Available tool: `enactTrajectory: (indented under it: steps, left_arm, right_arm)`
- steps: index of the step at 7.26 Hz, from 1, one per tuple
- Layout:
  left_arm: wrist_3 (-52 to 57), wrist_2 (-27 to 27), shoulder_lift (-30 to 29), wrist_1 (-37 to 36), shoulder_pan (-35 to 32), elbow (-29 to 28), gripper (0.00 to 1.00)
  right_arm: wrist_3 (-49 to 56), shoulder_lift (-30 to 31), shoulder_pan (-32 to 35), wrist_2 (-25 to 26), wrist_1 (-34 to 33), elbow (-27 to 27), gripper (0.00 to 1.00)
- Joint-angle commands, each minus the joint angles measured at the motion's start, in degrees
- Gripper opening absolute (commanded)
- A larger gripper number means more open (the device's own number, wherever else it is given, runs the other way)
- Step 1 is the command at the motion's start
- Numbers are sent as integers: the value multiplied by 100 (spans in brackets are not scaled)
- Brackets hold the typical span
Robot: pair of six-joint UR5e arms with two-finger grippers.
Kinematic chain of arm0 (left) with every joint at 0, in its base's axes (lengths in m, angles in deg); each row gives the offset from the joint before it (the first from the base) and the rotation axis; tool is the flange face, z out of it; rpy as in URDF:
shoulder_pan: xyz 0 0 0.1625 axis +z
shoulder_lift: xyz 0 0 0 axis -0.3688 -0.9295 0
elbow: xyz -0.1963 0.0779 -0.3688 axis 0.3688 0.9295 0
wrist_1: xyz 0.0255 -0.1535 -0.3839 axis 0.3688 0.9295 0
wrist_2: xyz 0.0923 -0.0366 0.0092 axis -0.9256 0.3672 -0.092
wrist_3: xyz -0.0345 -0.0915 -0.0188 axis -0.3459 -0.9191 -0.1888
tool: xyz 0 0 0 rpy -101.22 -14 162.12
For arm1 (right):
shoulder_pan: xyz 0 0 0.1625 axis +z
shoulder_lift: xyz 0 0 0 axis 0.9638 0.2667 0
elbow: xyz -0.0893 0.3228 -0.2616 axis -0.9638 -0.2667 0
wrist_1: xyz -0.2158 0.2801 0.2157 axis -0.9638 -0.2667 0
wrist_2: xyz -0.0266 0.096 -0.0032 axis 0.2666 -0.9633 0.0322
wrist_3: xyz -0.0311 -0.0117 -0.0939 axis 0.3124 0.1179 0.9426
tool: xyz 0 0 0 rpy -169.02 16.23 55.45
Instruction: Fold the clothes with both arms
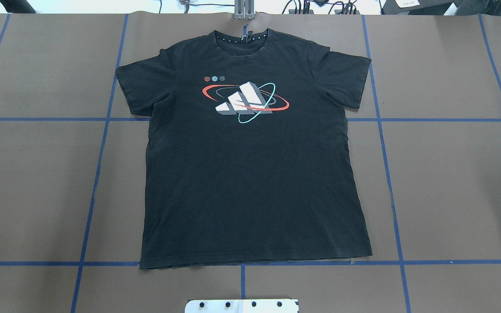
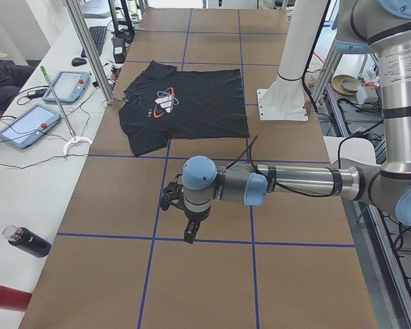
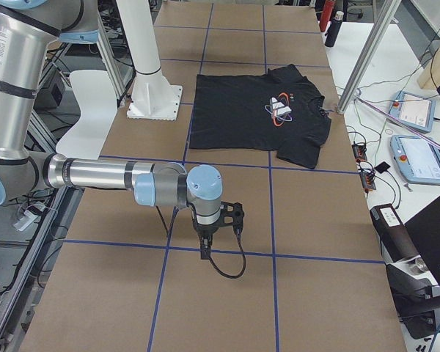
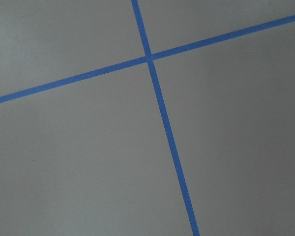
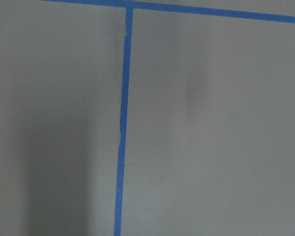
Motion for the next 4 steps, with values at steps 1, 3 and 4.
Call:
enactTrajectory:
  steps: [1,3,4]
  left_arm:
    - [-2,-6,-7,384,0,83,100]
    - [-63,-15,2,1427,0,118,100]
    - [-55,-50,-7,2051,0,84,100]
  right_arm:
    - [-7,-86,0,-45,19,115,100]
    - [-42,-122,-9,-159,332,176,100]
    - [-94,-131,-9,-238,953,151,100]
